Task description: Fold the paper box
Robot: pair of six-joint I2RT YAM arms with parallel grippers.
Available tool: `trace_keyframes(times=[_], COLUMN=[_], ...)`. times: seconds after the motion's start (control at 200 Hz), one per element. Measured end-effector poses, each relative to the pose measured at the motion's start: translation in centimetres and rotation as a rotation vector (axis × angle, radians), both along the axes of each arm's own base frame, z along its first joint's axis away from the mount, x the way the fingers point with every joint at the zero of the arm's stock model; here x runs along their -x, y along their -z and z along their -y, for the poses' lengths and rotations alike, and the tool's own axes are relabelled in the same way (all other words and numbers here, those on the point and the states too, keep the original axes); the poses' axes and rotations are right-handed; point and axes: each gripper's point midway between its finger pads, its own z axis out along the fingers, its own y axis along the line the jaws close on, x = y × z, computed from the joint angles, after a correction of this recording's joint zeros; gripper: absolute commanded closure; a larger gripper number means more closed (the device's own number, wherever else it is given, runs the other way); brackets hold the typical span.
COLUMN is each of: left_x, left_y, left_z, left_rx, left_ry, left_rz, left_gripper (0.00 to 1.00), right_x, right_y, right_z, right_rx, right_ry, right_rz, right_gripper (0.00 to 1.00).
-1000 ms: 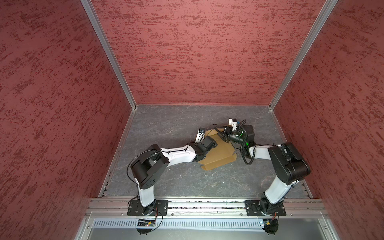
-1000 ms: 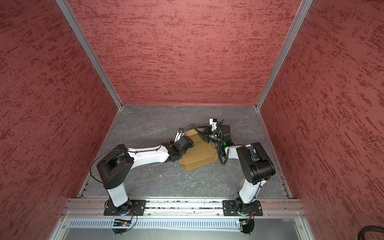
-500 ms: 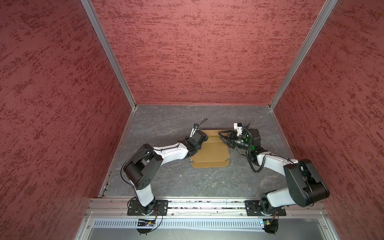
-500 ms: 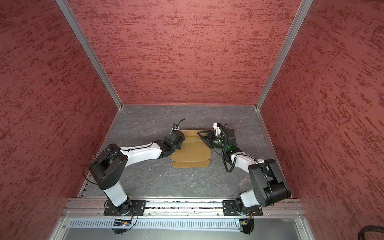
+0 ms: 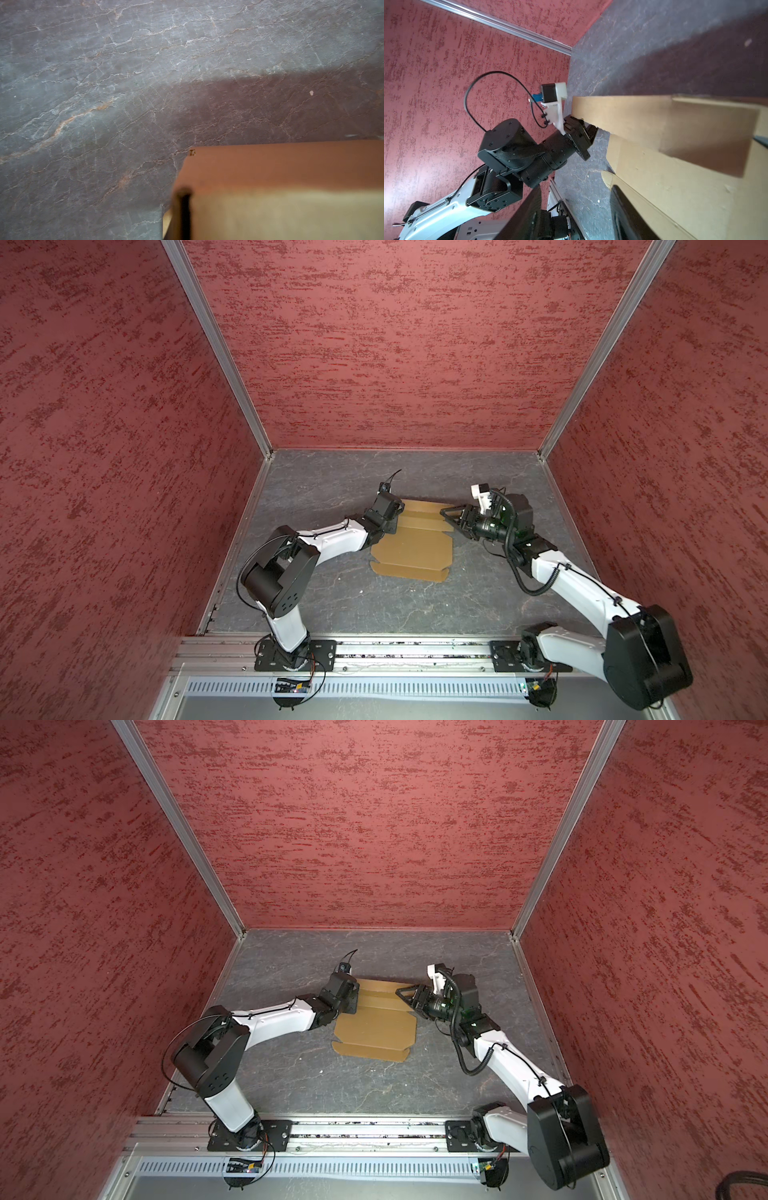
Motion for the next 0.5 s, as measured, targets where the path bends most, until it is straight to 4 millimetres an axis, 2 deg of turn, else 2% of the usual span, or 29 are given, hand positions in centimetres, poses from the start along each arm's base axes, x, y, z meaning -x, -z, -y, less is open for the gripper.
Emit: trace_keyframes(times=[0.1,0.2,0.336,0.501], left_x=[0.3,0.4,0.6,0.6], left_y=[0.2,0.2,0.0,-0.1], left_z=[0.0,0.3,0.6,0.6], left_rx=[0.001,0.004,0.006,-0.01], left_ry=[0.012,0.029,0.044,0.041], left_rz=[-0.024,-0.044,-0.066,-0.09], left_gripper=[0.97,0.96,0.96,0.94], right_x=[-0.9,-2.9,-5.3,-6.2], right_y=[-1.4,-1.9,-0.4,1.7], right_z=[-0.3,-0.8,-1.7,-3.6], right_rx=[0.025,0.055,0.093,0.124], right_ry=[-0.012,-0.018,-0.029,-0.07], right_rz=[0.049,0.081,0.074,0.052], right_gripper=[0.54,0.62,0.7,0.72])
